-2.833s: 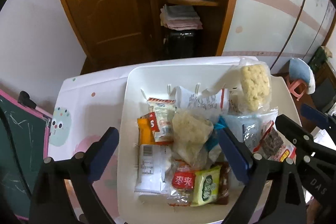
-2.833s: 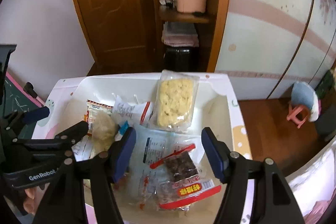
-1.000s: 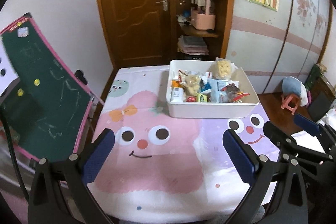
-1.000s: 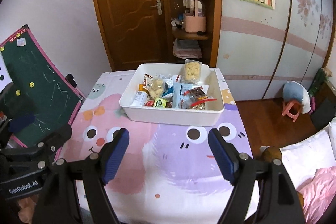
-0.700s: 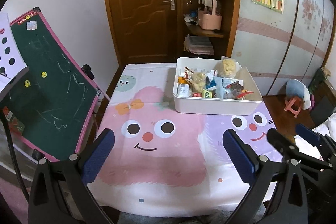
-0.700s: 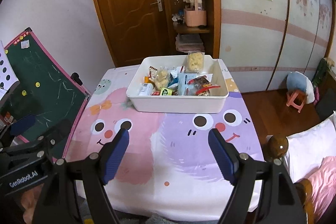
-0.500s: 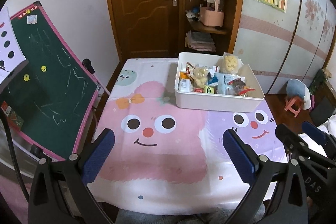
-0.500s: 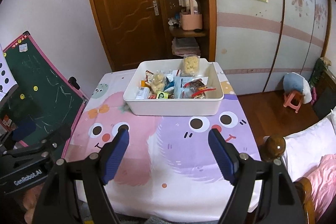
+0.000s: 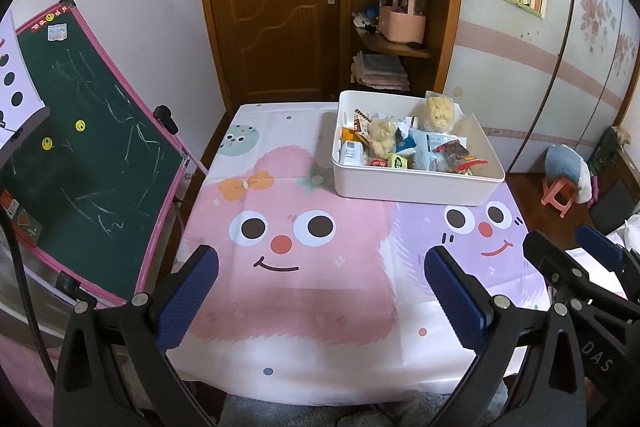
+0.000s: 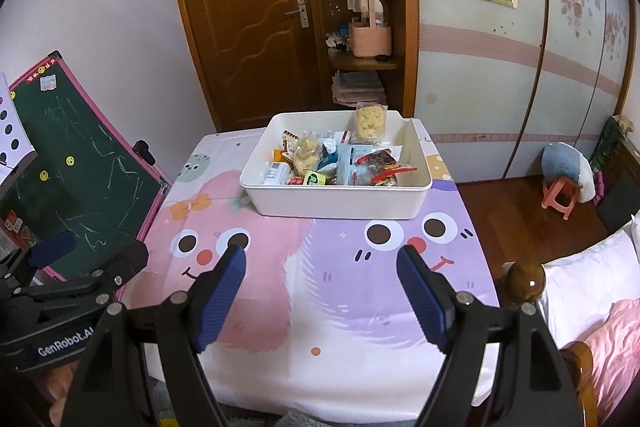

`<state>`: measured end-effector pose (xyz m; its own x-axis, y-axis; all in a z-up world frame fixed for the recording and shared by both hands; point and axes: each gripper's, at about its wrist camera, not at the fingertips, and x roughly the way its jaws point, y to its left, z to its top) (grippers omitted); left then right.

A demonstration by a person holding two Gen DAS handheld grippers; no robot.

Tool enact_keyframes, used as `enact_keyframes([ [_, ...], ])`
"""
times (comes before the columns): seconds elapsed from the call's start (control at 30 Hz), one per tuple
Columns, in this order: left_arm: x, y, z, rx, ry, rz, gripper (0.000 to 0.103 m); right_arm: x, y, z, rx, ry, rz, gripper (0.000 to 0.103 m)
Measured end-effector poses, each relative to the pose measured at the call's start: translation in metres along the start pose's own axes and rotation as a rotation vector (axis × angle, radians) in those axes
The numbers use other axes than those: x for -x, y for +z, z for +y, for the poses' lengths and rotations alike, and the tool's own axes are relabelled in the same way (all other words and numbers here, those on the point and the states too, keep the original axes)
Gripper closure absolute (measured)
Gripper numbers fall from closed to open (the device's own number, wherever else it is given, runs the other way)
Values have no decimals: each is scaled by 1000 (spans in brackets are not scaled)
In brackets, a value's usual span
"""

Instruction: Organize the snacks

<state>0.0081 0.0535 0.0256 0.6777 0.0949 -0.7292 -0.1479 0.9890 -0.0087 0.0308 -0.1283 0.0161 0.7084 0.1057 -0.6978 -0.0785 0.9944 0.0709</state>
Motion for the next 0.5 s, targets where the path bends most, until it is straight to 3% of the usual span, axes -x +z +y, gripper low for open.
enact_keyframes([
  [0.5, -1, -3, 0, 3, -3, 9, 1, 1, -1, 1, 4, -2, -6, 25],
])
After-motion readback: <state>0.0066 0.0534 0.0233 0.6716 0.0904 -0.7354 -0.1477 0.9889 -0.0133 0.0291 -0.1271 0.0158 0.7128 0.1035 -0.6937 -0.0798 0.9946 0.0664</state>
